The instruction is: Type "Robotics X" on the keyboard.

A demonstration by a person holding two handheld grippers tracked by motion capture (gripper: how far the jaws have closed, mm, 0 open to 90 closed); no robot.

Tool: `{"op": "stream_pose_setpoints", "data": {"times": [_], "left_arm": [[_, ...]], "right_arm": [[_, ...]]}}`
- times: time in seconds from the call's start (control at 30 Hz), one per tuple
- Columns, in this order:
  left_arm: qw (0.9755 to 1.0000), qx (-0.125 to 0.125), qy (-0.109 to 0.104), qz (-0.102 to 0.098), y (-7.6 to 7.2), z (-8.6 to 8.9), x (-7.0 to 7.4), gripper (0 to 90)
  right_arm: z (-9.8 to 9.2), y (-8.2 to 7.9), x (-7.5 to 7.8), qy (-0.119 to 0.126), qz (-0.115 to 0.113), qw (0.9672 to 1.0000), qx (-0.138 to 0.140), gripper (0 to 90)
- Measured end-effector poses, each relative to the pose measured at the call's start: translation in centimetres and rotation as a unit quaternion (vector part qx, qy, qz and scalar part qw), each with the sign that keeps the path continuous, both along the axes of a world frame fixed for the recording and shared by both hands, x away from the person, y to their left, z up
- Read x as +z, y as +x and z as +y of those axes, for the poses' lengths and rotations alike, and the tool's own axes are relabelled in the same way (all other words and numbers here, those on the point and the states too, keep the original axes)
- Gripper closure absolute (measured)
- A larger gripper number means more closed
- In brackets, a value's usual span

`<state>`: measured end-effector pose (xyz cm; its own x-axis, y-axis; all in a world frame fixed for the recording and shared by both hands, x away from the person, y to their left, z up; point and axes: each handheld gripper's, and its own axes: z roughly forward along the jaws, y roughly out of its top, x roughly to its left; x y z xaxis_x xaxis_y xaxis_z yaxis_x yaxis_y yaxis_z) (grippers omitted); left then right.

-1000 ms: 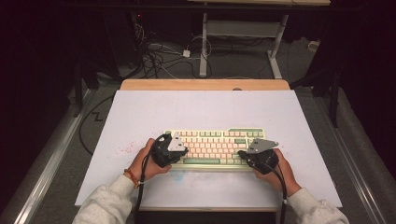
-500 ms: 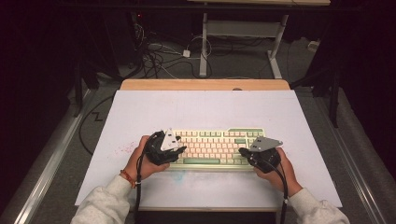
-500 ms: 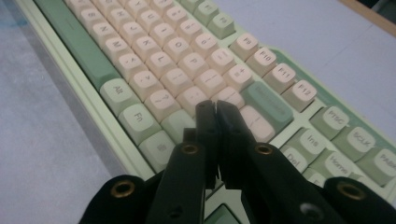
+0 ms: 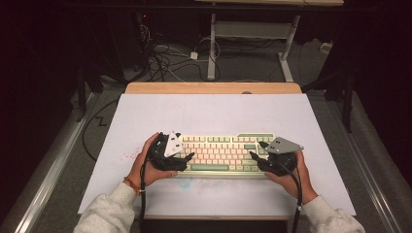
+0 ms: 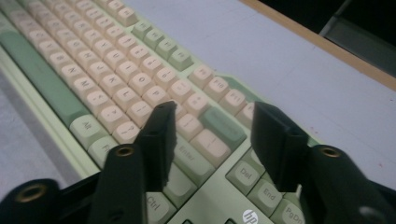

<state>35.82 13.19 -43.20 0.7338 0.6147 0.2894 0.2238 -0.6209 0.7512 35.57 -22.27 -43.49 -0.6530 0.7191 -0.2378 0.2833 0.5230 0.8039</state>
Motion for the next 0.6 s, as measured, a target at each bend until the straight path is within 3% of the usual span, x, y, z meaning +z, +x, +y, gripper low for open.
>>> {"op": "stream_pose_setpoints", "data": {"times": [0.1,0.2,0.33,0.6], "left_arm": [[1.0,0.0,0.001,-0.003,-0.1,0.0,0.0,17.9],[0.9999,0.002,0.006,-0.01,-0.2,-0.1,-0.1,17.2],[0.9996,0.003,0.02,-0.021,-0.5,-0.2,-0.1,16.1],[0.9991,0.004,0.024,-0.035,-1.2,0.6,0.1,16.2]], "right_arm": [[0.0,-0.1,0.2,0.015,-0.016,0.9997,-0.014,30.7],[0.0,-0.2,0.2,0.023,-0.026,0.999,-0.027,22.1],[0.0,-0.4,0.4,0.031,-0.029,0.9989,-0.023,21.4],[0.0,-1.0,0.8,0.026,-0.047,0.9983,-0.023,21.1]]}}
